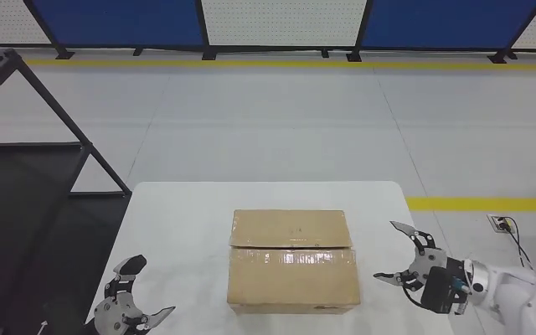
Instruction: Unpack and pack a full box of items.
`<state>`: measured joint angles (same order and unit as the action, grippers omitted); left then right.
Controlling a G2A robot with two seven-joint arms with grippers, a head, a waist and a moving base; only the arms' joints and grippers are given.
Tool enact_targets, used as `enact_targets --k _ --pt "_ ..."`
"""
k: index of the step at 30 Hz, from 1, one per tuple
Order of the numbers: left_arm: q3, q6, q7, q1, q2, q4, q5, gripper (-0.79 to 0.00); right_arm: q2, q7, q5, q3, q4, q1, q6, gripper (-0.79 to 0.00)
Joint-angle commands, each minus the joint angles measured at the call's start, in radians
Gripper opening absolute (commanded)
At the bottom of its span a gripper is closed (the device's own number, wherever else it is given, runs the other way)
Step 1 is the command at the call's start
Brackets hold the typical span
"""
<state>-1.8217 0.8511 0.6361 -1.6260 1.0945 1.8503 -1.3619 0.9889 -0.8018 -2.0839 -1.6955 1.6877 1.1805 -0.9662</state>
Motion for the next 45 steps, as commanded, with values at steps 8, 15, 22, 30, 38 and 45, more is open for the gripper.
enact_targets --k 8,15,22,30,38,45 --pt "-0.002 -0.039 -0.027 -0.006 0.000 0.015 0.004 0.000 -0.052 -0.005 0.209 0.151 -0.054 0.026 -0.046 0.000" --pt "-0.038 -0.092 0.041 -0.007 -0.003 0.017 -0.063 0.000 -0.108 0.001 0.394 0.282 -0.133 -0.001 -0.046 0.000" --pt "-0.033 -0.090 0.085 -0.019 -0.003 0.012 -0.082 0.000 -0.108 0.001 0.394 0.282 -0.133 -0.001 -0.046 0.000" --pt "-0.033 -0.090 0.085 -0.019 -0.003 0.012 -0.082 0.000 -0.119 0.155 0.528 0.322 -0.134 0.002 -0.046 0.000" --pt "-0.033 -0.090 0.085 -0.019 -0.003 0.012 -0.082 0.000 -0.181 0.565 1.131 0.451 -0.142 -0.098 -0.046 0.000" --pt "-0.033 -0.090 0.085 -0.019 -0.003 0.012 -0.082 0.000 -0.258 0.988 1.716 0.505 -0.145 -0.207 -0.046 0.000"
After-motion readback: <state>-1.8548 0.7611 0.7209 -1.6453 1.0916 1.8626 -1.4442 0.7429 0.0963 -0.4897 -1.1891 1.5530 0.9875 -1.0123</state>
